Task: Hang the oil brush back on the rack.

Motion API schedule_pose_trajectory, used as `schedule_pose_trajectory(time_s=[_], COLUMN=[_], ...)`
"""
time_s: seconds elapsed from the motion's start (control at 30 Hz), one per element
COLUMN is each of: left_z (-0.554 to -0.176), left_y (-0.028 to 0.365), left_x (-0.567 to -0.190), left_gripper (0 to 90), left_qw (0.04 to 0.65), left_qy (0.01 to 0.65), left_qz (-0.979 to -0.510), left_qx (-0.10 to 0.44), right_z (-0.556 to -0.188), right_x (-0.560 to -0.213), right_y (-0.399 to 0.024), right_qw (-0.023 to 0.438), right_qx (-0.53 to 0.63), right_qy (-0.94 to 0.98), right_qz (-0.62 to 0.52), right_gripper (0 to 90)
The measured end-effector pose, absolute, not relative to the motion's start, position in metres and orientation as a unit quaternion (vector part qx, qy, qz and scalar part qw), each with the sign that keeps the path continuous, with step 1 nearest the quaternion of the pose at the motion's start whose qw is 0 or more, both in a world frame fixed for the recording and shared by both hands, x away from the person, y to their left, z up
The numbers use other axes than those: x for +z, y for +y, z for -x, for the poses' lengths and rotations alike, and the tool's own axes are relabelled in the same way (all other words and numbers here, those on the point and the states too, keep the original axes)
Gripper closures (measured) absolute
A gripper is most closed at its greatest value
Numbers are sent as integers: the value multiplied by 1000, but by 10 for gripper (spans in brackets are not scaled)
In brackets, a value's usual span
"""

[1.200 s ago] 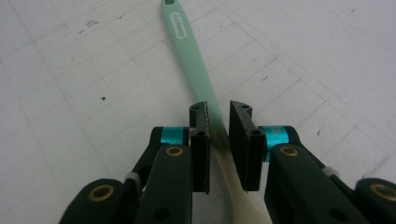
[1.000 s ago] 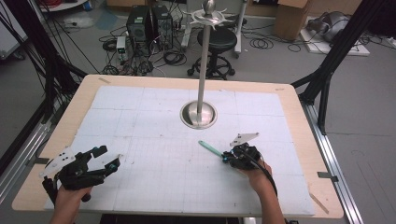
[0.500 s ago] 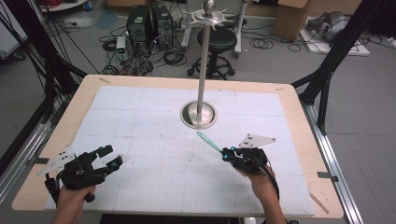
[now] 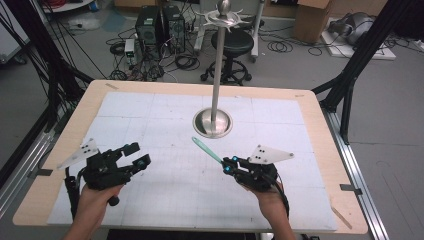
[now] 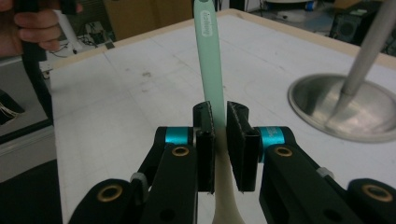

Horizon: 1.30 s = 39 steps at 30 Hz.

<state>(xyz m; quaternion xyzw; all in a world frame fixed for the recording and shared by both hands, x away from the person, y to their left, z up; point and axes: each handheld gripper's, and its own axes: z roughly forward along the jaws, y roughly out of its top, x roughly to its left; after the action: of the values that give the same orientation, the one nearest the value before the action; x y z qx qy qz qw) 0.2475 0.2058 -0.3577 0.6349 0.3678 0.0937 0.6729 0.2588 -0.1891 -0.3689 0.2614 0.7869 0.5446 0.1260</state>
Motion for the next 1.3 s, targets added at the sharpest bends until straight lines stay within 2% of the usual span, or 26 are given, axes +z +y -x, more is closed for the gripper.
schedule_pose_trajectory(time_s=[0.1,0.27,0.63,1.13,1.3], left_z=[-251,-256,-261,-266,-265], left_y=[195,169,145,139,140], left_x=[-353,-349,-350,-350,-348], left_gripper=[309,295,317,735,792], left_qw=[672,680,682,682,691], left_qy=[365,361,360,348,334], left_qz=[-639,-637,-637,-641,-636], left_qx=[80,43,-6,-58,-79], right_z=[-254,-249,-243,-233,-230], right_x=[-364,-359,-354,-354,-354], right_y=[-182,-170,-157,-144,-142], right_qw=[131,128,134,137,137], right_qx=[556,566,574,573,574], right_qy=[781,780,779,785,786], right_qz=[-253,-235,-214,-191,-188], right_gripper=[821,820,819,817,816])
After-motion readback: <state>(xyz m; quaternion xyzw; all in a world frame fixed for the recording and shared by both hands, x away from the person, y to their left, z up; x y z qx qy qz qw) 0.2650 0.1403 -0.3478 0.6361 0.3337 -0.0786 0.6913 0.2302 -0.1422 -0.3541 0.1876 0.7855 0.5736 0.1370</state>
